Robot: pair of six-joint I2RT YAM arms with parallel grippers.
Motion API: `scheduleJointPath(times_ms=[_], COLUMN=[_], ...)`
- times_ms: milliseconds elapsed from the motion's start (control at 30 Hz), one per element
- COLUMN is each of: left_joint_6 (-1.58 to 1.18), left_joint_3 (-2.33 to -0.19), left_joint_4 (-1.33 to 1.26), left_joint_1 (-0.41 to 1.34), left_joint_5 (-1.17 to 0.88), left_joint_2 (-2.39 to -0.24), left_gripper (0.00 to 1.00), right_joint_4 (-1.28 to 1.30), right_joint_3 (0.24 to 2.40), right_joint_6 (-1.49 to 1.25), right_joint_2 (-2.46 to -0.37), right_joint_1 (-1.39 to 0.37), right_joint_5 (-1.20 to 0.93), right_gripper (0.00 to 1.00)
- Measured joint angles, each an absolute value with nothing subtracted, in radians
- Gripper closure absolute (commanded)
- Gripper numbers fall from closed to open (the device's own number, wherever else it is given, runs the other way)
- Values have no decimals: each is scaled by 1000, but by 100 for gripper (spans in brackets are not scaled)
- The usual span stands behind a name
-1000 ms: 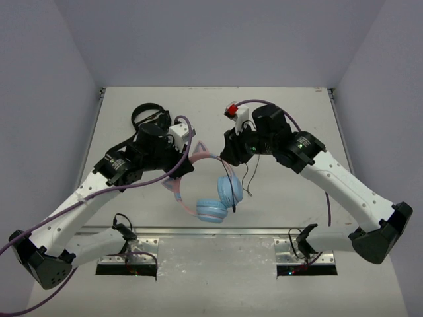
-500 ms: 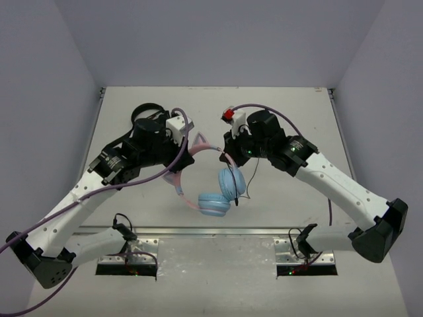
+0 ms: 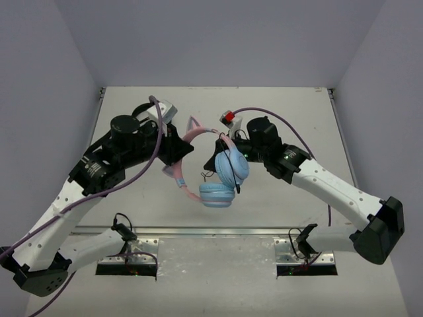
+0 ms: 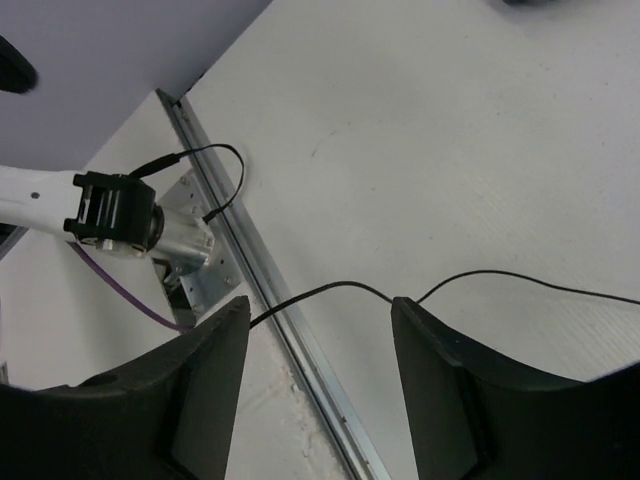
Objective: Wrap the headphones
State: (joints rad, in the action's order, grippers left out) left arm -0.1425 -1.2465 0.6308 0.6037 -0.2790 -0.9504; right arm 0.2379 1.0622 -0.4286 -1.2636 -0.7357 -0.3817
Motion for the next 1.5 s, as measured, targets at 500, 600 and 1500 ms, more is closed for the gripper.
scheduleJointPath(times_ms=[500, 600, 1500], left_joint_6=[-320, -344, -453], left_joint_3=[-1415, -1436, -1570], left_joint_4=[600, 614, 756], left_joint_1=[604, 604, 604], left_joint_5=[-62, -26, 181], left_joint_2=[-910, -913, -937], left_gripper=[100, 100, 100], right_joint_4=[-12, -31, -50], right_joint_3=[970, 952, 768], right_joint_6=[-584, -599, -532], right_joint_2=[-1265, -1265, -1115], right_joint_1=[-736, -736, -652], right_joint_5=[-459, -437, -477], right_gripper=[29, 25, 10])
